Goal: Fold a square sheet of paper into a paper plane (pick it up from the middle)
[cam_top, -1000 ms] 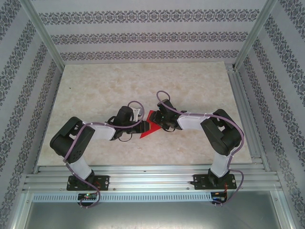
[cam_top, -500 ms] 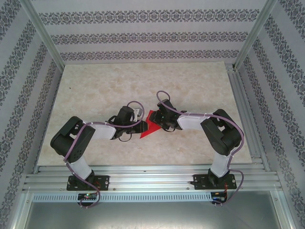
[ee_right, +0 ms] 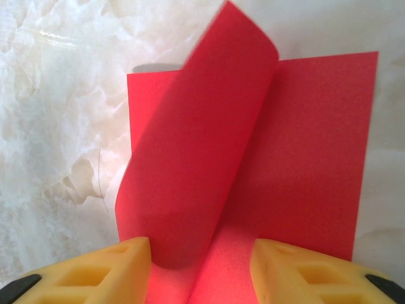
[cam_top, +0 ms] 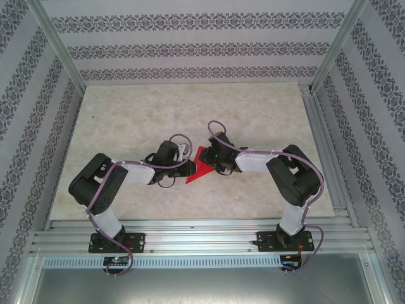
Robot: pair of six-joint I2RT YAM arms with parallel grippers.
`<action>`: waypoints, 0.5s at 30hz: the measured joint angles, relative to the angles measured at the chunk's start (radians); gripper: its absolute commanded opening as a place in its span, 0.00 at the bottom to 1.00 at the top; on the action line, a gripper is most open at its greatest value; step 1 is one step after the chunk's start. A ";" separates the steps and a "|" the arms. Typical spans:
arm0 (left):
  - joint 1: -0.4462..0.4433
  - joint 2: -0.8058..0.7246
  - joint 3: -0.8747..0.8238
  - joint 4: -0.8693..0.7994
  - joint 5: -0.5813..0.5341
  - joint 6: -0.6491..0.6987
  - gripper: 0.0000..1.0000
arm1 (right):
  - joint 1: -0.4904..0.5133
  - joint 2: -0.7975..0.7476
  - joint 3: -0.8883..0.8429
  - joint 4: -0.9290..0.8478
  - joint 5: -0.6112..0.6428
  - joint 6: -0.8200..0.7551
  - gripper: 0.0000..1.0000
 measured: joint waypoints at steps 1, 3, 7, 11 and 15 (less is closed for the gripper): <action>0.000 0.003 0.002 -0.001 0.000 0.000 0.15 | 0.000 0.000 0.000 -0.001 0.001 0.000 0.45; 0.000 0.008 0.002 -0.002 0.000 0.000 0.15 | 0.000 0.001 0.000 -0.004 0.004 0.000 0.44; 0.000 0.011 0.002 -0.002 0.000 0.000 0.15 | 0.000 0.003 0.002 -0.010 0.008 0.000 0.42; 0.000 0.011 0.002 -0.002 0.001 0.000 0.17 | 0.000 0.008 0.010 -0.023 0.010 0.000 0.41; 0.000 -0.001 0.002 -0.006 0.000 -0.001 0.23 | 0.000 0.013 0.020 -0.038 0.012 0.000 0.40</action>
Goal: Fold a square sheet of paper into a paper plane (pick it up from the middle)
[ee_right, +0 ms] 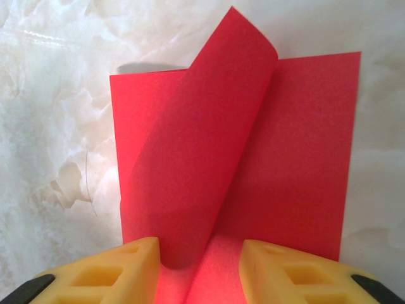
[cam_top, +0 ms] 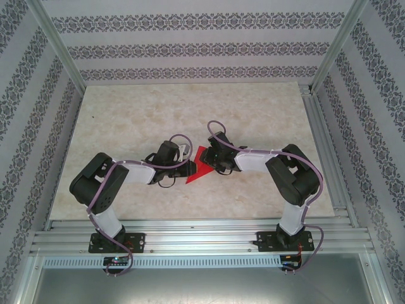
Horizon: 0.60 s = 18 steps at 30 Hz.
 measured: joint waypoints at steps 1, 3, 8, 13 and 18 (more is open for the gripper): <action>0.000 -0.011 0.000 -0.005 -0.001 0.000 0.24 | 0.000 0.002 0.002 -0.001 0.001 0.000 0.40; 0.000 -0.050 0.000 -0.021 -0.011 0.000 0.24 | 0.000 0.003 0.005 -0.004 0.003 0.000 0.40; 0.000 -0.144 -0.004 -0.026 -0.047 -0.003 0.24 | 0.005 0.010 0.016 -0.010 0.016 0.000 0.40; 0.000 -0.143 -0.016 -0.026 -0.052 -0.007 0.24 | 0.006 0.013 0.021 -0.015 0.024 0.000 0.41; 0.000 -0.090 -0.015 -0.012 -0.020 -0.012 0.21 | 0.009 0.014 0.022 -0.017 0.027 0.003 0.41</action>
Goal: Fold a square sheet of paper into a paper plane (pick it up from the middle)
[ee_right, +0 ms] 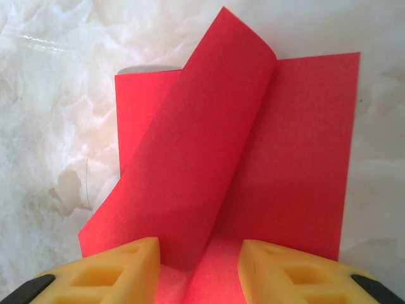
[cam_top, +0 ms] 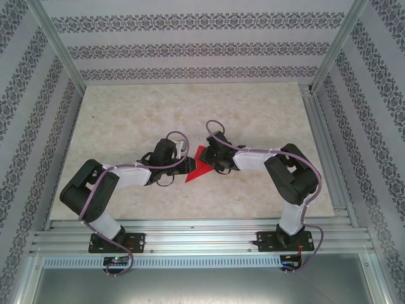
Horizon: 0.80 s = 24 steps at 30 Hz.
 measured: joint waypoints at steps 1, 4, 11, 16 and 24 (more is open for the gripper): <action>-0.001 0.015 0.000 0.000 0.006 0.000 0.21 | 0.002 0.000 0.000 0.000 0.003 0.001 0.42; -0.006 0.054 0.003 0.001 0.018 -0.003 0.19 | 0.002 0.000 0.000 0.000 0.006 0.005 0.41; -0.006 0.089 0.016 -0.002 0.008 -0.006 0.17 | 0.002 0.000 0.000 0.001 0.006 0.013 0.42; -0.006 0.089 0.024 -0.015 -0.029 -0.004 0.16 | 0.002 0.000 -0.002 0.003 0.006 0.013 0.42; -0.006 0.088 0.032 -0.029 -0.053 0.005 0.16 | 0.002 0.000 -0.003 0.006 0.006 0.013 0.42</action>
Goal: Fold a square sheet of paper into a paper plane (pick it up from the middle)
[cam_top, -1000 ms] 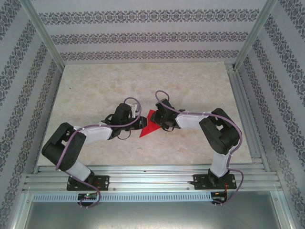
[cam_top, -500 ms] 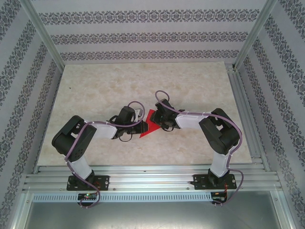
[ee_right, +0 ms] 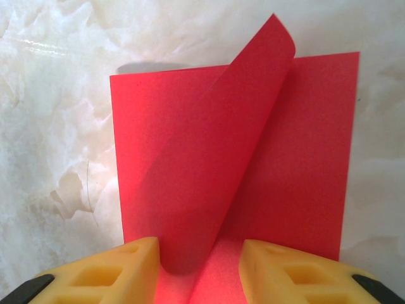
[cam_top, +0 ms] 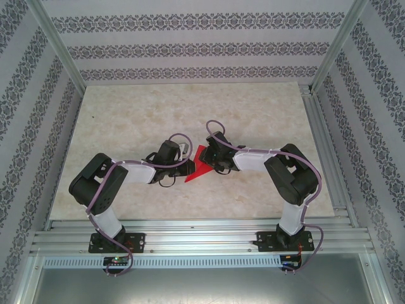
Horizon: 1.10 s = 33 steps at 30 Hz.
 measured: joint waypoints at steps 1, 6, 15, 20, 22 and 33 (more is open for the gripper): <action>0.000 0.000 0.000 0.000 0.000 0.000 0.16 | 0.000 0.000 0.000 0.000 0.000 0.000 0.42; 0.000 0.000 0.000 -0.001 0.000 0.003 0.14 | 0.000 0.000 0.000 0.000 0.000 0.000 0.42; 0.000 0.001 0.000 -0.013 -0.007 0.007 0.08 | 0.000 0.000 0.000 0.000 0.000 0.000 0.38; 0.000 0.006 0.000 -0.016 -0.007 0.008 0.08 | 0.000 0.002 -0.003 0.000 0.003 0.000 0.38; 0.000 0.010 0.000 -0.017 -0.007 0.008 0.07 | 0.000 0.003 -0.003 0.000 0.003 0.000 0.39; 0.000 0.013 0.002 -0.019 -0.007 0.010 0.06 | 0.002 0.008 0.007 -0.005 0.002 -0.001 0.45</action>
